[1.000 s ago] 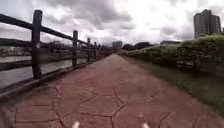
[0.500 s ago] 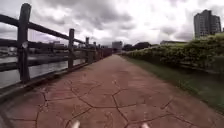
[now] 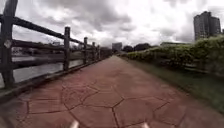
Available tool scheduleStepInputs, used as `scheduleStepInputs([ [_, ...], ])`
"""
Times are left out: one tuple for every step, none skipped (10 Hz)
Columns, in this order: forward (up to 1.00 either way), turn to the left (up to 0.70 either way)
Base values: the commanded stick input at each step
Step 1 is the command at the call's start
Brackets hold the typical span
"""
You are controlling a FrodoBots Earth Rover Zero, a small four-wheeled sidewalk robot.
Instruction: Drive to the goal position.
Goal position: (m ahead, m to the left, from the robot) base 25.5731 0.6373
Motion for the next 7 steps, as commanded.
scheduleStepInputs([
  [0.7,0.0],
  [0.7,0.0],
  [0.7,0.0],
  [0.7,0.0],
  [0.7,0.0],
  [0.7,0.0],
  [0.7,0.0],
])
